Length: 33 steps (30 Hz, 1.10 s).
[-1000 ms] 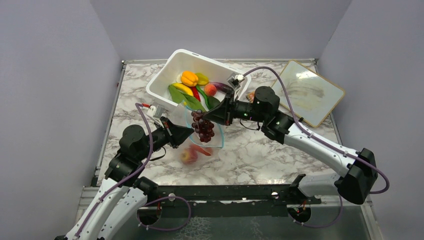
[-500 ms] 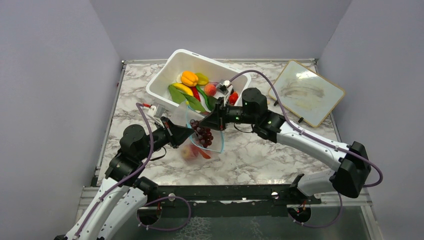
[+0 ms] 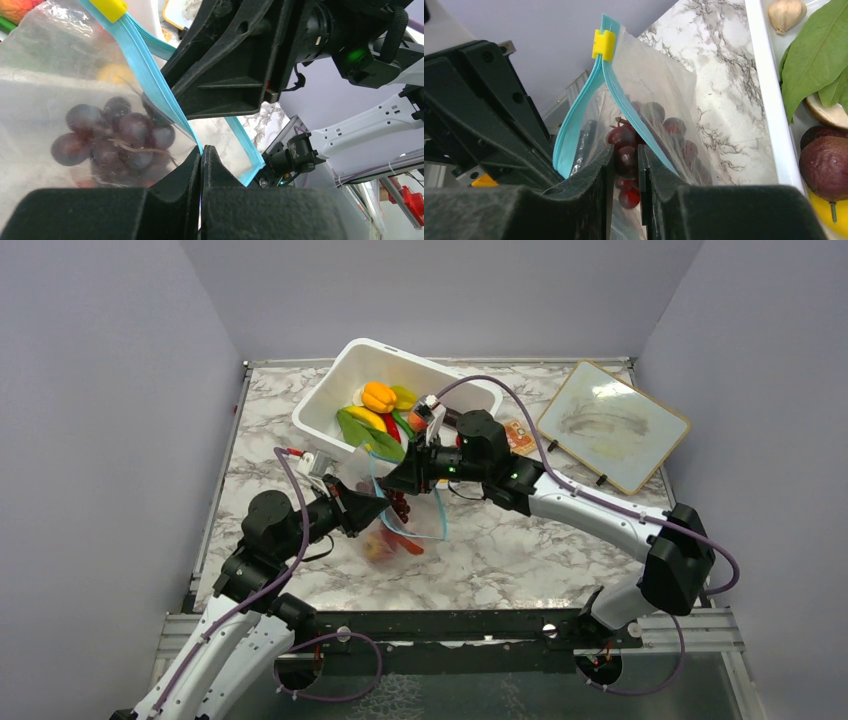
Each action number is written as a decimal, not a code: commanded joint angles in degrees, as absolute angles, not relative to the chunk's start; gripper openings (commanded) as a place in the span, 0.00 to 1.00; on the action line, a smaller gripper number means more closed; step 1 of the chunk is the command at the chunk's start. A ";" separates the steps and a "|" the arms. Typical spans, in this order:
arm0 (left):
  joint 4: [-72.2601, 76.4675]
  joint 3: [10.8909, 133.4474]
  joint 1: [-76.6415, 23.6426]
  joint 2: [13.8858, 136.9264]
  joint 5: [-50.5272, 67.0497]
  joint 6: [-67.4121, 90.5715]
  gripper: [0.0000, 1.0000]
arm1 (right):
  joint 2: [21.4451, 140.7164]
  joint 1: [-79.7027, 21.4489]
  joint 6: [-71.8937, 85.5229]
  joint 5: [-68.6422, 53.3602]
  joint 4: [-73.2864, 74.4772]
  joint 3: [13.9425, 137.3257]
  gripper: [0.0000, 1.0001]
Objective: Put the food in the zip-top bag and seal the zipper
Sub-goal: Place the fake fruit in the zipper food storage bag.
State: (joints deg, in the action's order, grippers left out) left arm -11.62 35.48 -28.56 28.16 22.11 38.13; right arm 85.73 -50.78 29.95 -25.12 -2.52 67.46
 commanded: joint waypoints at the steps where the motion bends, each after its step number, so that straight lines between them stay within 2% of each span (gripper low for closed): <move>1: -9.36 35.20 -28.30 27.25 23.98 38.26 0.00 | 86.40 -51.42 30.28 -23.69 -2.40 70.46 0.29; 6: -9.70 34.99 -28.31 27.33 23.38 37.46 0.00 | 83.32 -51.42 26.12 -20.18 3.09 72.71 0.46; 13: -9.71 34.80 -28.30 27.68 22.44 36.68 0.00 | 77.59 -51.37 20.67 -18.52 8.41 74.02 0.57; 21: -12.03 34.71 -28.30 27.46 20.03 32.84 0.00 | 73.68 -51.41 13.06 -8.67 11.42 75.52 0.59; 33: -17.14 36.22 -28.31 27.79 15.98 23.53 0.00 | 84.78 -49.83 2.98 3.84 16.88 85.16 0.59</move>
